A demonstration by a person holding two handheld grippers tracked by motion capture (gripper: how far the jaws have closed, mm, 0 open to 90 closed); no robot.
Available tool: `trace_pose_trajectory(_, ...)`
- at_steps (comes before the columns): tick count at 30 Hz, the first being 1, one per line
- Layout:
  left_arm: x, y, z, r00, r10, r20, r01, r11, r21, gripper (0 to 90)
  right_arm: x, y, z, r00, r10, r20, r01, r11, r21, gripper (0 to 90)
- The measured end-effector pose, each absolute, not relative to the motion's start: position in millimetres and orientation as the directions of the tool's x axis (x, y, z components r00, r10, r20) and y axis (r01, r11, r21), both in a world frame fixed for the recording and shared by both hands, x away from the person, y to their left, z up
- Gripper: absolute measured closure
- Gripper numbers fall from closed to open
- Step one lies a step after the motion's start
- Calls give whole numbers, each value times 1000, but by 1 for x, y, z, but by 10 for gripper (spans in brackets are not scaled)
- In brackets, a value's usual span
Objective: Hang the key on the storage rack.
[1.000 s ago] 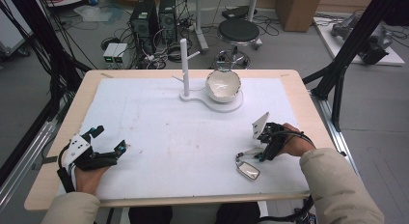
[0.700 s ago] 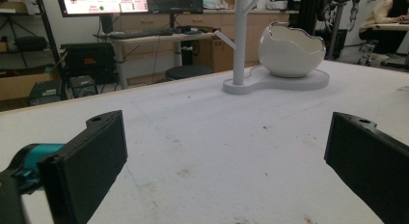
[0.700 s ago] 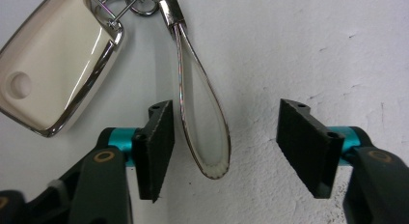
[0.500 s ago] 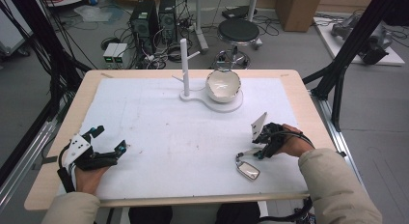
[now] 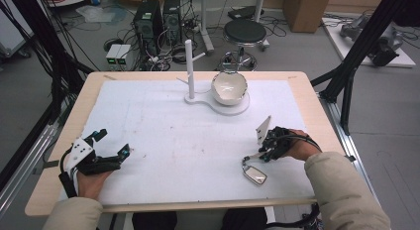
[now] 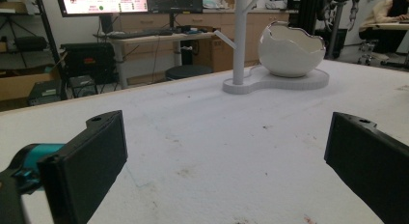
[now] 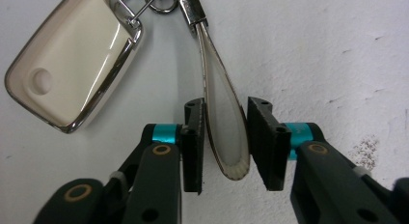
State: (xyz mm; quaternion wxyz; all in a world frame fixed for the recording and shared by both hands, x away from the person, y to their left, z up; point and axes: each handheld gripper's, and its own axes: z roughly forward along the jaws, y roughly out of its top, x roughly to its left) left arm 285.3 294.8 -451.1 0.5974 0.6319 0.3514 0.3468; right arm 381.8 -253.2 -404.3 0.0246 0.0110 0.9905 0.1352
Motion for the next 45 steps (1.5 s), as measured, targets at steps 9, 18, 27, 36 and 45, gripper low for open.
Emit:
trace_pose_trajectory(9,285,295,-451,513,858,21,29,-42,999,17,381,-251,-403,-998,7,-58,-8,968,249,868)
trace_pose_trajectory(18,285,294,-451,509,860,27,28,-48,998,17,380,-252,-400,-996,89,-29,77,954,288,873)
trace_pose_trajectory(27,283,294,-451,503,864,34,11,-46,999,17,382,-257,-389,-983,185,-2,169,906,389,875)
trace_pose_trajectory(36,289,293,-444,518,855,13,70,-57,996,17,378,-258,-371,-971,240,18,214,825,523,873)
trace_pose_trajectory(45,303,278,-401,642,765,46,73,-121,990,18,379,-241,-354,-970,242,10,199,776,598,873)
